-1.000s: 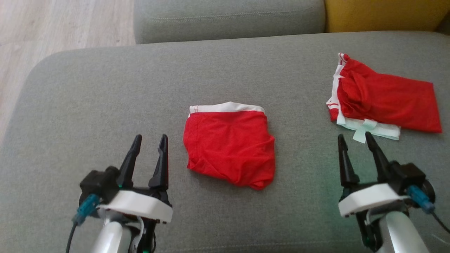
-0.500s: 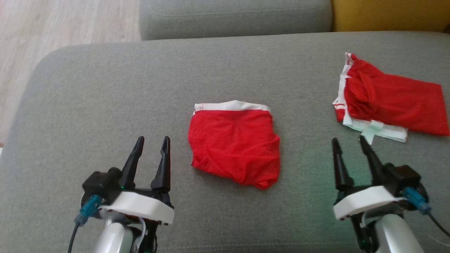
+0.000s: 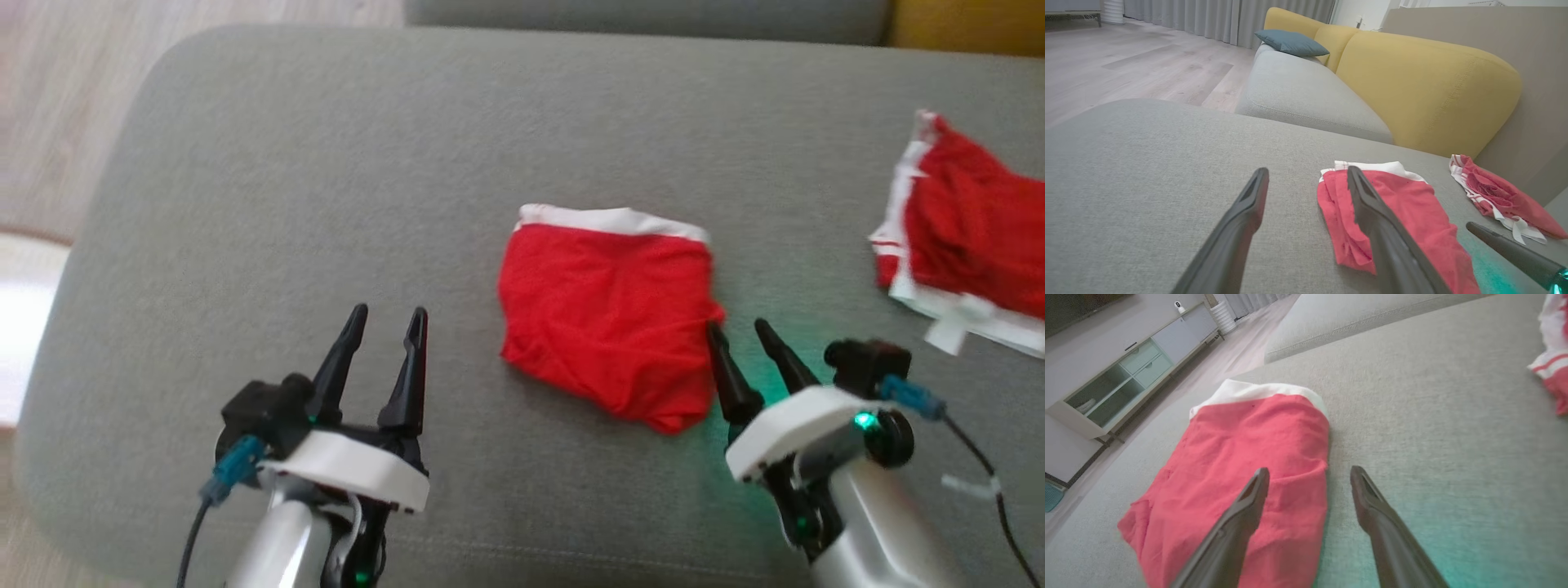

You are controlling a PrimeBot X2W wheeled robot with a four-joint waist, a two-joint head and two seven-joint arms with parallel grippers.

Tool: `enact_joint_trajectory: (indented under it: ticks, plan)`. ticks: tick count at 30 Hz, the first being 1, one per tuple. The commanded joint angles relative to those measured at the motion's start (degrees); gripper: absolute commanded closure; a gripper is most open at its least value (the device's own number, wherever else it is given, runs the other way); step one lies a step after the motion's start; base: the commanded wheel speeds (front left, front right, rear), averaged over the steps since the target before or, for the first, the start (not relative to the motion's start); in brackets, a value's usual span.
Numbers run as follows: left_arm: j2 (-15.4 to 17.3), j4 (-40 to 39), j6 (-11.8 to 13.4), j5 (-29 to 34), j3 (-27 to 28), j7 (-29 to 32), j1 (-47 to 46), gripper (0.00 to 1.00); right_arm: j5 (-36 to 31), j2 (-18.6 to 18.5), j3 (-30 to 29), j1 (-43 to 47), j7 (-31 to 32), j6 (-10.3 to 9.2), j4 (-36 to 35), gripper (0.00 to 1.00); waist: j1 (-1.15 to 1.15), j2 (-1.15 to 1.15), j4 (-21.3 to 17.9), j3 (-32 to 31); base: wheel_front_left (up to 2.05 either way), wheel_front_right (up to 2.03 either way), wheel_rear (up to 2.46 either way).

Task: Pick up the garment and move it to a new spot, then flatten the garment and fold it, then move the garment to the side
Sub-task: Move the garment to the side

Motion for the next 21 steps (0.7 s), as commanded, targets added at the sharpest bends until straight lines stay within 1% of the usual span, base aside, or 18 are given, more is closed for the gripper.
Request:
enact_joint_trajectory:
  ticks: [1, 7, 12, 13, 14, 15, 18, 21]
  plan:
    - [0.34, -1.70, 0.08, -0.61, 1.43, -0.45, -2.76, 0.00, 1.06, -0.10, 1.32, -2.88, 0.18, 0.02, -0.44, 0.00, 0.00, 0.00, 2.31, 2.14, 0.00, 0.00, 0.00]
    - [0.34, -1.64, 0.36, -1.25, 0.72, -0.45, -3.99, 0.00, 1.89, -0.10, 1.27, -6.89, 1.43, 0.02, 5.59, 0.00, 0.00, 0.00, 5.42, 4.38, 0.00, 0.00, 0.00]
    - [0.34, -1.77, 0.55, -1.56, 0.49, -0.45, -4.96, 0.00, 1.09, -0.10, 2.24, -9.20, 2.43, 0.02, 9.59, 0.00, 0.00, 0.00, 6.79, 5.60, 0.00, 0.00, 0.00]
    - [0.34, -1.77, 0.59, -1.59, 0.51, -0.45, -5.09, 0.00, 0.57, -0.10, 2.57, -9.60, 2.41, 0.02, 10.17, 0.26, 0.00, 0.00, 6.88, 5.72, 0.00, 0.00, 0.00]
    - [0.34, -1.78, 0.63, -1.61, 0.55, -0.45, -5.20, 0.00, -0.14, -0.09, 2.80, -10.03, 2.19, 0.02, 10.66, 0.73, 0.00, 0.00, 6.91, 5.83, 0.00, 0.00, 0.00]
    - [0.34, -1.79, 0.69, -1.62, 0.62, -0.45, -5.29, 0.00, -0.99, -0.09, 3.11, -10.45, 1.89, 0.02, 11.08, 1.00, 0.00, 0.00, 6.86, 5.90, 0.00, 0.00, 0.00]
    - [0.34, -1.80, 0.86, -1.52, 0.89, -0.45, -5.29, 0.00, -2.51, -0.09, 3.51, -11.27, 0.95, 0.02, 11.75, 1.00, 0.00, 0.00, 6.43, 5.81, 0.00, 0.00, 0.00]
    - [0.34, -1.73, 0.83, -1.18, 1.27, -0.45, -5.16, 0.00, -6.06, -0.09, 4.20, -12.51, -0.99, 0.02, 12.24, 1.00, 0.00, 0.00, 5.13, 5.36, 0.00, 0.00, 0.00]
